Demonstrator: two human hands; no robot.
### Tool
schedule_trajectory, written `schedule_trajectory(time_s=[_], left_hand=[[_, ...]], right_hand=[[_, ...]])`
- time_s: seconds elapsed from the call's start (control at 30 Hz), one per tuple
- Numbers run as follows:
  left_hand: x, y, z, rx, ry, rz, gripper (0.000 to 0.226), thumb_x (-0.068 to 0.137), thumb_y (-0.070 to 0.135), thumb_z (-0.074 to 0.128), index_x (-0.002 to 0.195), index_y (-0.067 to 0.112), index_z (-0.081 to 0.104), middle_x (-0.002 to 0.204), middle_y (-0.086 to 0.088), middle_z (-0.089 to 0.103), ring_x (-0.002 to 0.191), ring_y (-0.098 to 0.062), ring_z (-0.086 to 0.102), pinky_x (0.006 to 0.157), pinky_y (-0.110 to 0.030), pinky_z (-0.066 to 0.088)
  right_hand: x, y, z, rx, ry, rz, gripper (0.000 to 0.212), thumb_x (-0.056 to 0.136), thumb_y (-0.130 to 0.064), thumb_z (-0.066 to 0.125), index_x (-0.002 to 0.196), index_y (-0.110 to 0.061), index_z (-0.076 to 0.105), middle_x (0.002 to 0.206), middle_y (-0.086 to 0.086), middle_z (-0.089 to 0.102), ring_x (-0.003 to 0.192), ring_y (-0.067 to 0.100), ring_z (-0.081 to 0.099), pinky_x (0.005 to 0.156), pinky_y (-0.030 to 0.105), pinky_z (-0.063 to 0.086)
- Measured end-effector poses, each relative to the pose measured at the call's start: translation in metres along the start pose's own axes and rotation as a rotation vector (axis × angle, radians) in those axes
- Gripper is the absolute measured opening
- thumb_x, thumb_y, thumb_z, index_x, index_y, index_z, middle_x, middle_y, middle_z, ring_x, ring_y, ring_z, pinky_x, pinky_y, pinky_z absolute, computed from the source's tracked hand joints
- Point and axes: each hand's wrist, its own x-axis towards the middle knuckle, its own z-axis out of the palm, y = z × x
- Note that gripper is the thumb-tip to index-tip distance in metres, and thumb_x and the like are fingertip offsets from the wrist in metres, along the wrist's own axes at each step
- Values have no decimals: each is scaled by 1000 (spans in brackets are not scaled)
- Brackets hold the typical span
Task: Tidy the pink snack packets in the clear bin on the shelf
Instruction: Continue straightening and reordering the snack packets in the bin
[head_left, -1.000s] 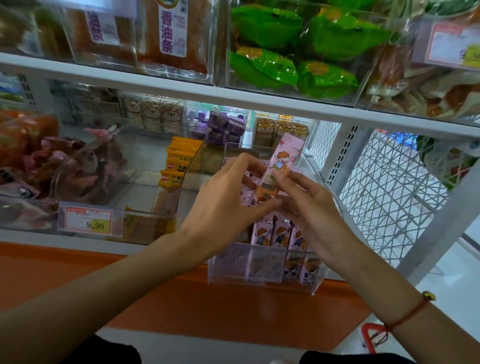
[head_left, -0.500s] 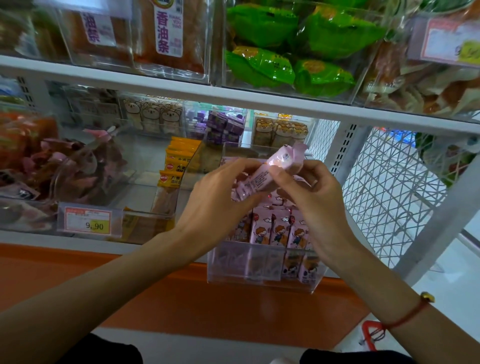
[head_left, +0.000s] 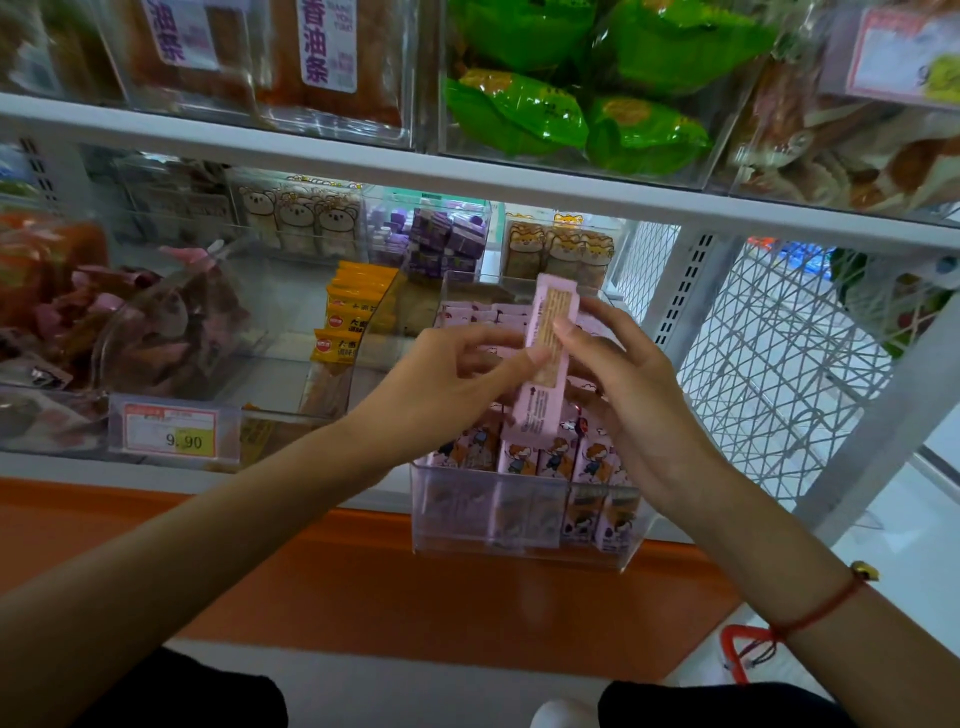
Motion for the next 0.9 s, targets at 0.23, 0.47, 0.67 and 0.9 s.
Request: schedule_trajectory(time_s=[0.23,0.47,0.67,0.9], left_hand=[[0,-2,-9,279,130,233,39,79,42,64,114,27,56,114,19,62,109,5,56,97,-19,45],[0,-2,-9,292,135,302,41,85,25,66,124,25,55,117,19,60,113,5,55,94,-10,44],[5,2,-13,33,233,194,31,82,26,68,111,26,56,106,12,66,94,-3,67,75,-18,56],[6,1,-13,-218,238,3,70,66,43,71,126,18,48,110,1,67,90,-6,70,70,-20,56]], right_hand=[[-6,-3,-1,-23,-98,-196,46,74,-25,68,119,-20,57,110,2,68,107,13,63,89,30,52],[-7,-1,-3,-68,-199,-283,33,81,-5,66,107,-23,58,112,0,66,111,13,61,91,30,52],[-7,2,0,-251,-140,-308,71,78,-32,70,137,-41,33,133,-9,51,122,3,50,97,24,47],[-7,1,6,-187,-104,-322,22,87,-19,62,108,-26,59,110,-2,66,94,8,67,71,18,54]])
